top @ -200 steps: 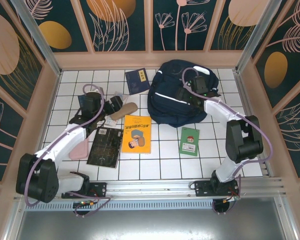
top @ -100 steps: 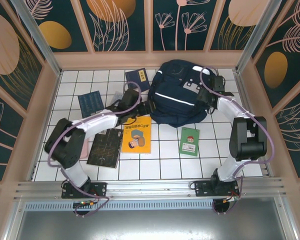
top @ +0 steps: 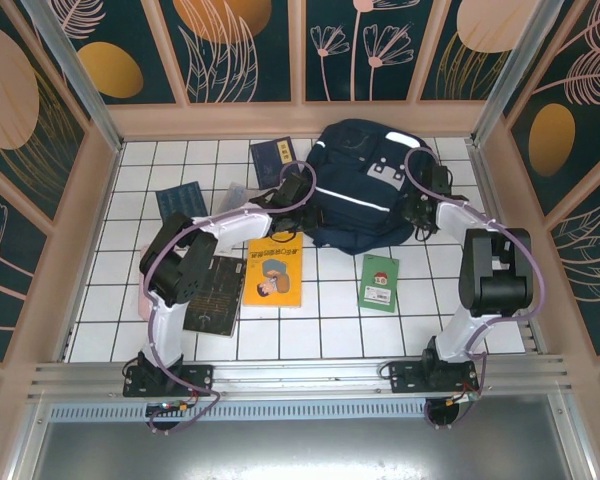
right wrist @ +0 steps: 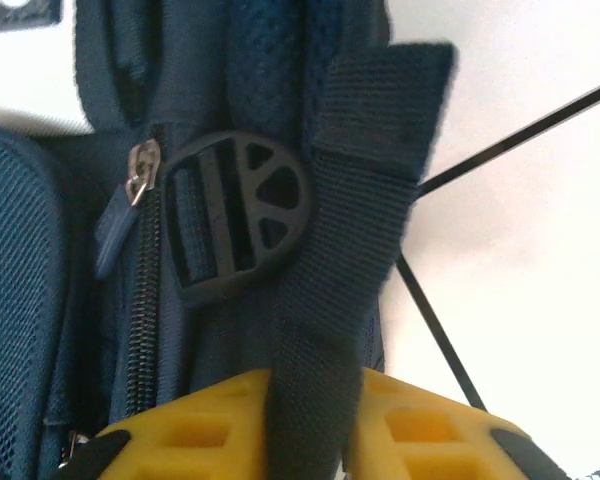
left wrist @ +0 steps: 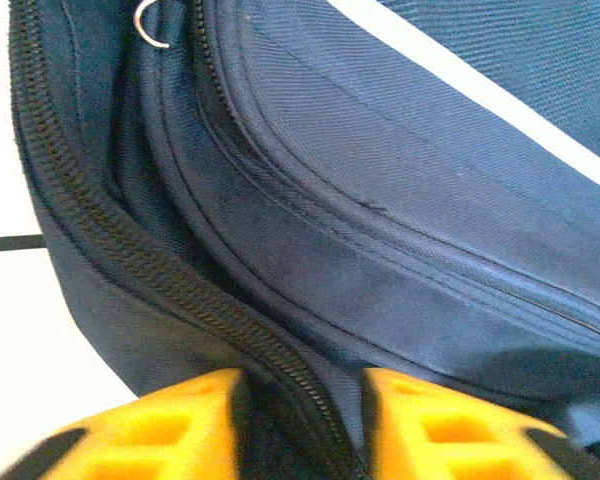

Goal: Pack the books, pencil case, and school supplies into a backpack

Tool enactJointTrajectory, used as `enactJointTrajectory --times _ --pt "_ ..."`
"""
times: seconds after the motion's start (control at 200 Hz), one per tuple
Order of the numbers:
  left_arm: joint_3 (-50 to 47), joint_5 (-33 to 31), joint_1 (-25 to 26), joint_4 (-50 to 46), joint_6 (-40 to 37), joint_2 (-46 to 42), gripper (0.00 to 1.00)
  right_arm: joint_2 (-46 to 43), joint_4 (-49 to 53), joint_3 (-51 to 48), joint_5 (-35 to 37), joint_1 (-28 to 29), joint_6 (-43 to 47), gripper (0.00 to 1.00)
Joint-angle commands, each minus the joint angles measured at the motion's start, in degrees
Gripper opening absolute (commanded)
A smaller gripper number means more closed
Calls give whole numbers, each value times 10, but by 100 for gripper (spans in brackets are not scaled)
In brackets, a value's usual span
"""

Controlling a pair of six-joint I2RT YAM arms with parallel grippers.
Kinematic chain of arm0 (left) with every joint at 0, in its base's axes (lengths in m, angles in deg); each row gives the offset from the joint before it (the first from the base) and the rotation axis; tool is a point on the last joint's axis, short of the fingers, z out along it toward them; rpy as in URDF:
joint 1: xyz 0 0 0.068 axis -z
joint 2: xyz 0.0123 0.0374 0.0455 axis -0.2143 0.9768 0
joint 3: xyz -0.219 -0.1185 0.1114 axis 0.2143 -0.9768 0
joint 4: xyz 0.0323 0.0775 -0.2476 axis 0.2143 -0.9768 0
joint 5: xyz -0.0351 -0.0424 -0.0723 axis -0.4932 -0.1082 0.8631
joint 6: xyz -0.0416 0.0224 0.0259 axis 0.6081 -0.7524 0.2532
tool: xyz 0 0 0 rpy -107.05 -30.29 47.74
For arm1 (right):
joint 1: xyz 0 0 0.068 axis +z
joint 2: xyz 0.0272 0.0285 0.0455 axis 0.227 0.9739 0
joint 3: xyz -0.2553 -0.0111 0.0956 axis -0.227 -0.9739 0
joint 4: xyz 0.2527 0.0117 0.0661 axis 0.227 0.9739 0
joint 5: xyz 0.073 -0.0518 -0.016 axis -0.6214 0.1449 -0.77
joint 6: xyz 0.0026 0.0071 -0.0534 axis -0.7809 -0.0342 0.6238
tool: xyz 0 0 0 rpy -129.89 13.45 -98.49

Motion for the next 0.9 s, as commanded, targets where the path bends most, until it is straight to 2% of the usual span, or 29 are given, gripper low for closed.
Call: enactJointTrajectory --times 0.0,0.155,0.21,0.34,0.495,0.575,0.64,0.73,0.785,0.856,0.896 --pt "25 -49 -16 -45 -25 15 19 -19 14 -34 -37 17 -20 20" --pt "41 -56 -50 -50 -37 17 15 -54 -3 -74 -75 44 -51 17" --pt "48 -54 -60 -51 -43 18 10 -64 -6 -78 -82 57 -58 11" --pt "77 -65 -73 -66 -63 24 7 -78 -15 -74 -106 84 -76 3" --pt "124 -85 -87 -90 -84 44 0 -73 -17 -52 -126 128 -102 3" --pt "155 -94 -98 -106 -92 58 0 -66 -29 -46 -141 153 -122 3" --pt "175 -88 -105 -112 -99 67 0 -57 -39 -41 -148 171 -135 7" --pt "200 -82 -108 -124 -103 75 0 -45 -32 -29 -131 185 -147 22" --pt "204 -71 -109 -131 -104 74 12 -43 -15 -22 -112 185 -149 36" --pt "195 -59 -108 -136 -99 64 26 -53 9 -14 -79 184 -139 38" --pt "184 -53 -108 -136 -97 54 29 -65 20 -12 -60 183 -133 43"
